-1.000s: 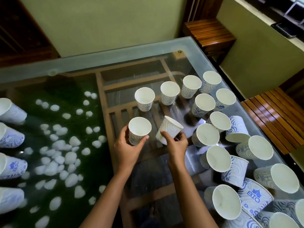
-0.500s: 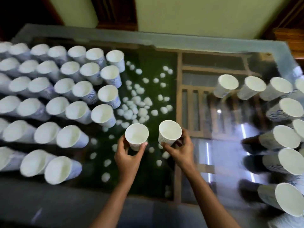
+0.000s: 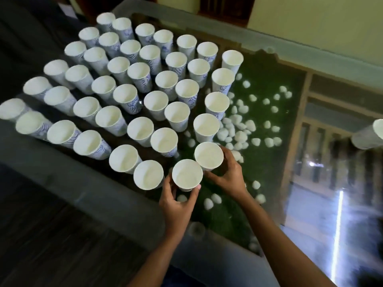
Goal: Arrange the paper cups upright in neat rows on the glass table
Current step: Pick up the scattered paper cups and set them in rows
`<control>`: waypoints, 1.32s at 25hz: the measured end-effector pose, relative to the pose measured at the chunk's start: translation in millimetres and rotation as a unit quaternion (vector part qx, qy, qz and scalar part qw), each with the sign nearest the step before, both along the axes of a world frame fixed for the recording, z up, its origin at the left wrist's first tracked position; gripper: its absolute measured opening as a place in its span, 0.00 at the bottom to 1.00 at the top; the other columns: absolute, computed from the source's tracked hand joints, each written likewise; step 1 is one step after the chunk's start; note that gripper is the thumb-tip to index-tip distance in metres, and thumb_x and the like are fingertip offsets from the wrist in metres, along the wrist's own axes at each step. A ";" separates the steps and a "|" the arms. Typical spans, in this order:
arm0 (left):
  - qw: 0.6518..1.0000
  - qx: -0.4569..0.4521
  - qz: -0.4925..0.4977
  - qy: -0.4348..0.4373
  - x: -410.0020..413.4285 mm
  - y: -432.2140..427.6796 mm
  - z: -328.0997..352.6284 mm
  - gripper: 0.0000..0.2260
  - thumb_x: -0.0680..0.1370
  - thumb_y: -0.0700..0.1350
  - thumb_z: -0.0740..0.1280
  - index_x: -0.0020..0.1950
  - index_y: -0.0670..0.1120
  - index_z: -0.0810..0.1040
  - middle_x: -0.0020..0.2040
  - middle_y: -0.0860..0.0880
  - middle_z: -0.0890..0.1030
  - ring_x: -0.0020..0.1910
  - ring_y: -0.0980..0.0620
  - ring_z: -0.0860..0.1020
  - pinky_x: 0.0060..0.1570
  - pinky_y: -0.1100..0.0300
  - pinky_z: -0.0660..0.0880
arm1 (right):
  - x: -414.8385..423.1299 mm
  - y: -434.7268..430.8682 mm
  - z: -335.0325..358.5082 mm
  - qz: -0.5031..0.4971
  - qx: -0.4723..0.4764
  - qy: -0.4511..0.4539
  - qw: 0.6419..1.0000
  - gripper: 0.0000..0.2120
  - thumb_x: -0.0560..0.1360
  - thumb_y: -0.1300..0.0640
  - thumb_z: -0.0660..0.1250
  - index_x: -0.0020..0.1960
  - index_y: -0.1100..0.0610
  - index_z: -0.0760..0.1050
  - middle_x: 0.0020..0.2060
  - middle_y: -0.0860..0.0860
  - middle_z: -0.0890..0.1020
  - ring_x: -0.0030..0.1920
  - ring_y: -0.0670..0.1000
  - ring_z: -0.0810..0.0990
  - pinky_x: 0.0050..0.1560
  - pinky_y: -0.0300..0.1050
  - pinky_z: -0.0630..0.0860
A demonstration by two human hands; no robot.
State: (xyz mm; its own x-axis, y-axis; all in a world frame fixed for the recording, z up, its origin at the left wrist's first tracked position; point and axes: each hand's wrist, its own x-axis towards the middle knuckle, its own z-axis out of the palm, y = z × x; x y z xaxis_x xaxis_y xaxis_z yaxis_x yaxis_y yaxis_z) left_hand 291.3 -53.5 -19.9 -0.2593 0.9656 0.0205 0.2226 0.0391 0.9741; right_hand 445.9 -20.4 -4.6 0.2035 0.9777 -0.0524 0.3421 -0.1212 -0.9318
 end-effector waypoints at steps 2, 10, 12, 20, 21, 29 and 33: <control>1.000 0.001 -0.007 0.003 -8.1 -5.5 -2.8 0.31 0.63 0.49 0.77 0.62 0.53 0.70 0.59 0.47 0.78 0.59 0.52 0.77 0.56 0.53 0.76 | -5.9 5.5 -3.2 0.007 -0.006 0.001 1.000 0.33 0.63 0.57 0.78 0.62 0.46 0.65 0.54 0.38 0.75 0.53 0.34 0.75 0.51 0.28 0.74; 1.000 -0.005 0.009 -0.012 -21.5 -19.3 -9.4 0.31 0.62 0.54 0.78 0.59 0.45 0.73 0.56 0.48 0.79 0.57 0.55 0.77 0.53 0.48 0.78 | -22.4 10.7 -12.1 0.036 -0.018 -0.013 0.999 0.34 0.63 0.52 0.78 0.62 0.40 0.64 0.55 0.33 0.73 0.55 0.32 0.74 0.53 0.27 0.73; 1.000 -0.006 0.014 -0.018 -23.1 -23.1 -9.4 0.31 0.61 0.57 0.77 0.59 0.47 0.73 0.56 0.51 0.79 0.58 0.55 0.77 0.54 0.48 0.78 | -25.5 9.4 -13.2 0.035 -0.015 -0.012 0.999 0.34 0.63 0.53 0.78 0.64 0.44 0.65 0.55 0.36 0.74 0.55 0.32 0.73 0.52 0.24 0.71; 0.999 -0.048 0.019 -0.002 -24.7 -43.0 -7.8 0.32 0.60 0.50 0.77 0.60 0.40 0.73 0.58 0.45 0.78 0.59 0.53 0.76 0.60 0.59 0.74 | -17.0 -7.2 -15.5 0.032 -0.023 0.025 0.999 0.38 0.64 0.59 0.78 0.69 0.53 0.63 0.63 0.51 0.75 0.62 0.47 0.74 0.62 0.43 0.73; 0.998 -0.052 0.021 0.000 -23.7 -48.2 -6.2 0.31 0.61 0.49 0.77 0.60 0.40 0.73 0.58 0.45 0.78 0.60 0.52 0.76 0.60 0.60 0.74 | -13.9 -12.0 -15.1 0.023 -0.029 0.030 0.999 0.38 0.65 0.59 0.77 0.69 0.53 0.63 0.64 0.52 0.74 0.63 0.48 0.74 0.63 0.44 0.73; 0.995 -0.060 -0.080 0.026 15.1 -78.4 6.6 0.27 0.64 0.40 0.77 0.61 0.42 0.73 0.59 0.47 0.77 0.59 0.54 0.76 0.59 0.59 0.74 | 39.1 -53.0 -6.1 -0.037 -0.038 0.066 0.996 0.31 0.69 0.58 0.73 0.68 0.54 0.65 0.62 0.52 0.75 0.62 0.47 0.75 0.62 0.47 0.74; 0.984 -0.080 -0.160 0.004 76.0 -58.5 15.3 0.28 0.65 0.39 0.76 0.63 0.43 0.73 0.59 0.49 0.77 0.59 0.54 0.76 0.59 0.56 0.74 | 93.9 -82.5 -5.5 -0.122 -0.022 0.090 0.988 0.29 0.68 0.59 0.73 0.67 0.54 0.67 0.60 0.47 0.76 0.60 0.43 0.75 0.61 0.45 0.75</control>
State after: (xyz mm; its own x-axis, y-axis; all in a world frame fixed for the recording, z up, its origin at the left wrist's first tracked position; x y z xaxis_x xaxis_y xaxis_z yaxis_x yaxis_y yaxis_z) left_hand 367.3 -112.1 -4.5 0.0577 0.9887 -0.1383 0.2554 0.1193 0.9594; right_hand 539.9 -102.9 -10.1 0.4167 0.8964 -0.1511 0.1266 -0.2218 -0.9668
